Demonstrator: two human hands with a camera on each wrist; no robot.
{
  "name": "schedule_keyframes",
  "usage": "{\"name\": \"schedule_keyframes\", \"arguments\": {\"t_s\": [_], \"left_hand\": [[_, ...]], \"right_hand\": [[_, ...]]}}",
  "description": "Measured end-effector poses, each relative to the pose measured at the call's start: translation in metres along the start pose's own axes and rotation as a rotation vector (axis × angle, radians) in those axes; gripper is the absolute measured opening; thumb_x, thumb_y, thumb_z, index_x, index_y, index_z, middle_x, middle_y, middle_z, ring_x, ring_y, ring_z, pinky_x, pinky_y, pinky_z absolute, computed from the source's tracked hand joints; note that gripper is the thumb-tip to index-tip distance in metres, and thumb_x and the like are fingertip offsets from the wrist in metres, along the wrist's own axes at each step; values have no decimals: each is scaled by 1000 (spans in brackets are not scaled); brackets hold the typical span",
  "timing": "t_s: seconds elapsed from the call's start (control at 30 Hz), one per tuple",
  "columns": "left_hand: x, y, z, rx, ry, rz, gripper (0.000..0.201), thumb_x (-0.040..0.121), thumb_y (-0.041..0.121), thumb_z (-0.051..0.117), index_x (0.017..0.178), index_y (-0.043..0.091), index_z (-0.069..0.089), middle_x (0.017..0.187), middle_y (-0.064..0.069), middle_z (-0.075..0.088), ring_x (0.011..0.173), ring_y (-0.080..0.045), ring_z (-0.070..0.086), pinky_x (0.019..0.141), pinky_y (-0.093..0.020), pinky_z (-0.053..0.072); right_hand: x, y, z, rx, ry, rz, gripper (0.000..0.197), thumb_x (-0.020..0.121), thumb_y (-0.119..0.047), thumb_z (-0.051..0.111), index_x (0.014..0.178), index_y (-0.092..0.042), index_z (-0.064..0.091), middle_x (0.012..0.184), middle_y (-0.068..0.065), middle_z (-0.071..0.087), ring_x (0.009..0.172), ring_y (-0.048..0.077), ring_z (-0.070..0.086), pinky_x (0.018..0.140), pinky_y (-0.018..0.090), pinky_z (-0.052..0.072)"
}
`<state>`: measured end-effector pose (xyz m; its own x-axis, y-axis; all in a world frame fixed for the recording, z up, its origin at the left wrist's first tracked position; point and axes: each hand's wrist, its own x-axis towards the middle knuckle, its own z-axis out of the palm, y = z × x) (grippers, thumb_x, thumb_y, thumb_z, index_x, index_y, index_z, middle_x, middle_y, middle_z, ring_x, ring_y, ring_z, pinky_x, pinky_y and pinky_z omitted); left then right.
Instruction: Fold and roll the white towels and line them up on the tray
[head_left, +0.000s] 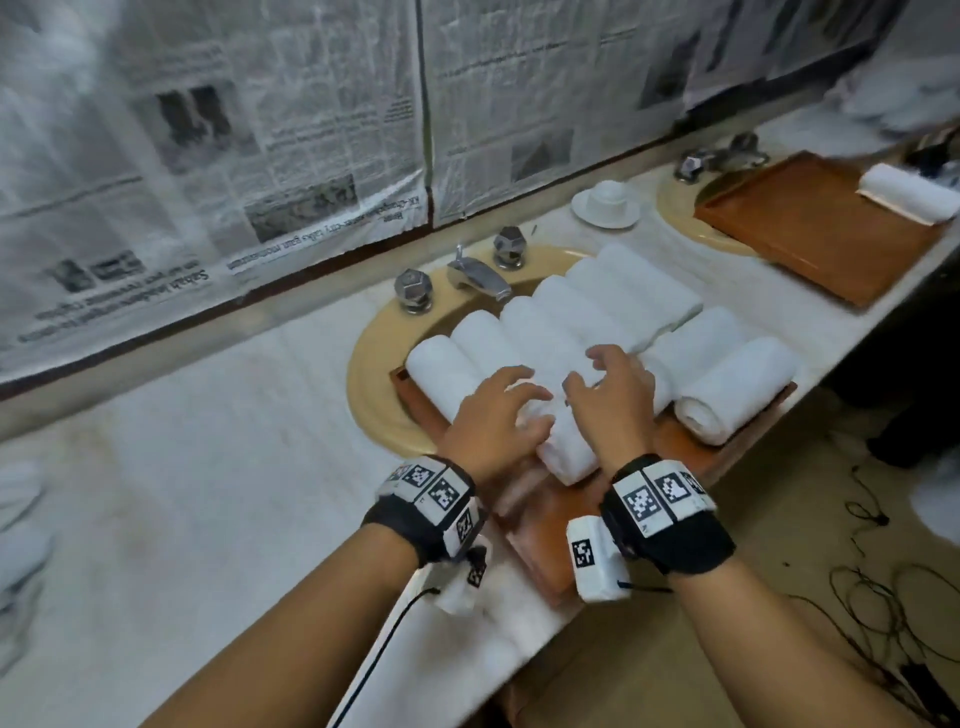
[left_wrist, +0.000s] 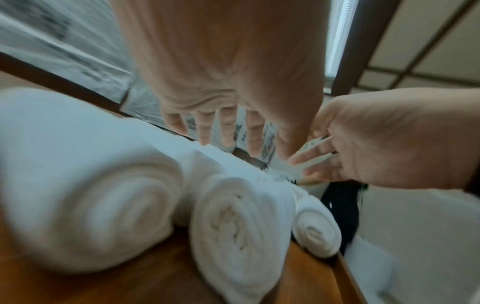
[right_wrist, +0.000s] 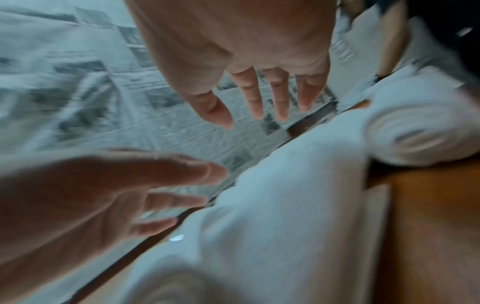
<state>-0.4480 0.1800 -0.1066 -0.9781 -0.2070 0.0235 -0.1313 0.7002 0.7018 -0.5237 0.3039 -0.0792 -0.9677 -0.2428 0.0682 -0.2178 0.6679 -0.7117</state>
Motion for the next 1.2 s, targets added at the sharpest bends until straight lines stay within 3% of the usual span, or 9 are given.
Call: {"name": "schedule_keyframes", "arguments": {"t_s": [0.13, 0.23, 0.37, 0.57, 0.63, 0.77, 0.93, 1.03, 1.2], "left_hand": [[-110, -76, -44, -92, 315, -186, 14, 88, 23, 65, 97, 18, 74, 112, 5, 62, 107, -8, 57, 90, -6, 35], [-195, -136, -79, -2, 458, -440, 10, 88, 19, 66, 93, 20, 74, 108, 4, 63, 105, -12, 57, 95, -23, 40], [-297, -196, -125, 222, 652, -763, 25, 82, 27, 61, 100, 16, 73, 119, -6, 58, 113, -28, 51, 97, -41, 41], [-386, -249, -186, 507, 674, -1206, 61, 84, 32, 66, 140, 23, 44, 157, -7, 20, 141, -33, 18, 107, -51, 27], [-407, -266, -205, 554, 640, -1232, 64, 87, 29, 63, 145, 25, 37, 159, -4, 14, 143, -32, 15, 109, -52, 26], [-428, -289, -232, 708, 328, -1216, 67, 92, 31, 54, 150, 39, 21, 162, 1, 2, 143, -31, 15, 109, -49, 30], [-411, -299, -251, 920, 64, -1004, 61, 89, 18, 54, 142, 41, 35, 159, 5, 12, 139, -30, 18, 105, -44, 28], [-406, -294, -264, 1031, 45, -986, 37, 91, 33, 55, 129, 32, 51, 133, 3, 46, 123, -26, 40, 96, -41, 35], [-408, -266, -283, 849, 264, -1036, 29, 95, 28, 47, 119, 13, 52, 112, -10, 59, 101, -33, 58, 79, -42, 49]], "right_hand": [[-57, -62, 74, 96, -273, -235, 25, 86, -14, 60, 111, -10, 63, 109, 6, 61, 107, 23, 52, 85, 24, 34], [-97, -90, 136, 42, -574, -377, 29, 90, -15, 59, 119, -12, 60, 117, 0, 54, 113, 17, 50, 90, 20, 33], [-137, -97, 216, -227, -855, -513, 51, 94, -30, 56, 141, -17, 42, 154, 9, 27, 141, 25, 27, 112, 33, 27], [-161, -101, 266, -650, -921, -717, 67, 93, -47, 47, 150, -23, 21, 161, 6, -3, 147, 30, 1, 114, 45, 27], [-163, -102, 270, -698, -893, -747, 67, 92, -48, 47, 149, -23, 21, 160, 7, 0, 146, 31, 3, 113, 47, 28], [-161, -107, 269, -740, -910, -765, 65, 91, -46, 49, 146, -23, 23, 159, 7, 2, 146, 30, 5, 110, 47, 33], [-160, -110, 269, -763, -922, -762, 64, 88, -43, 53, 143, -22, 28, 159, 7, 4, 144, 30, 9, 105, 48, 39], [-159, -111, 269, -770, -935, -760, 65, 88, -42, 53, 143, -22, 28, 158, 7, 6, 144, 31, 10, 108, 47, 36], [-158, -122, 263, -750, -926, -763, 58, 86, -39, 56, 138, -20, 37, 145, 7, 27, 133, 30, 27, 102, 40, 42]]}}
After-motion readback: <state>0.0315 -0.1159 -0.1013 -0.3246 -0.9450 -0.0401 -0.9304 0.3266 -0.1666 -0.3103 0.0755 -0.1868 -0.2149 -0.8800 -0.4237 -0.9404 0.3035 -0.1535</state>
